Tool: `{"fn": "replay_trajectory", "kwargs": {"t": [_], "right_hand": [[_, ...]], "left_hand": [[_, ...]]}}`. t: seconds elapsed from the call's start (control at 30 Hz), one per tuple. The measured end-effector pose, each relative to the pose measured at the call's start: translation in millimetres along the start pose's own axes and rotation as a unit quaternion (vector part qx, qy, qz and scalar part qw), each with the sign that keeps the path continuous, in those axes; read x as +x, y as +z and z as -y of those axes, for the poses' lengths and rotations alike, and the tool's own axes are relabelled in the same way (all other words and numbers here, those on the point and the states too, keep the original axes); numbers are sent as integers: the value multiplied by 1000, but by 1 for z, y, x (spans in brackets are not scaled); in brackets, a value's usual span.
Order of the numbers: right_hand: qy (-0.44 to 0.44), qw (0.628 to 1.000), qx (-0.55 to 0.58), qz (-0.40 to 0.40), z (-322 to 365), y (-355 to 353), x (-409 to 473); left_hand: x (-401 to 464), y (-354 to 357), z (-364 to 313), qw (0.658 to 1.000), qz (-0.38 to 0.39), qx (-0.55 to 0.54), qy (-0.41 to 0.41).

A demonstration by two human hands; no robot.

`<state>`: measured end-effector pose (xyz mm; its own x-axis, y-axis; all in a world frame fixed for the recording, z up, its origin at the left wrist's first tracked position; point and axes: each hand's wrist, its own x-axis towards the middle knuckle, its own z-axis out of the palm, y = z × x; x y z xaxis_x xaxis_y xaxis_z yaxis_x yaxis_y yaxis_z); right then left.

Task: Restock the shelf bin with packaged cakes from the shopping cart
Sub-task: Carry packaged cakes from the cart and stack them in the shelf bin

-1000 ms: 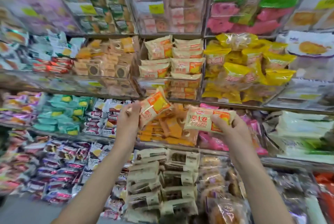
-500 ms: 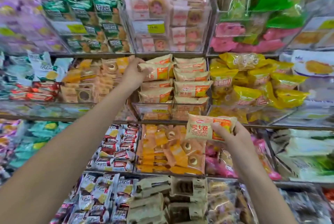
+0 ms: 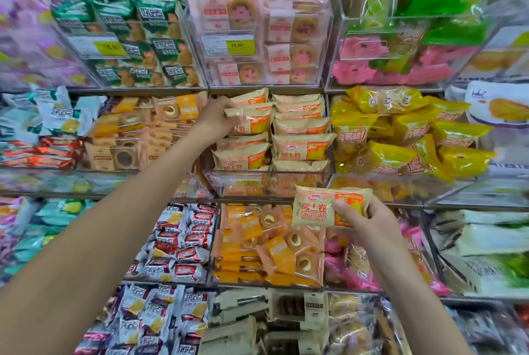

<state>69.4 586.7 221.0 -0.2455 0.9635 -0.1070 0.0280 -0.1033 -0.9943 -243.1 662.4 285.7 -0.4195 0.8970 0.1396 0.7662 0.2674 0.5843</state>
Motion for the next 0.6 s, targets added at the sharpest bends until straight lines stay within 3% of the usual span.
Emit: {"fn": "replay_trajectory", "kwargs": {"t": [0.1,0.13,0.17,0.23,0.27,0.33,0.47,0.53,0.6], "right_hand": [[-22,1000,-13,17,7,0,-1],[-30,999,-18,23,9,0,-1],[-36,999,-21,28,11,1,-1],[-45,998,-20,43,13,5,-3],[-50,997,-19,52,14,9,-3],[-70,995,-17,71,18,17,-5],[-104,988,1,117,26,30,-6],[-105,985,3,138,27,33,-1],[-123,986,-41,109,28,33,10]], "left_hand": [[-32,-7,-17,985,-157,-2,71],[-46,-10,-25,978,-167,-28,118],[-64,-12,-35,977,-127,-59,162],[-101,-11,-51,970,66,-89,217],[-117,-9,-55,960,156,-64,226],[-135,-5,-56,941,244,18,232],[-141,-8,-48,936,265,27,229],[-137,-14,-42,946,243,23,216],[-127,-24,-34,959,196,40,203]]}}
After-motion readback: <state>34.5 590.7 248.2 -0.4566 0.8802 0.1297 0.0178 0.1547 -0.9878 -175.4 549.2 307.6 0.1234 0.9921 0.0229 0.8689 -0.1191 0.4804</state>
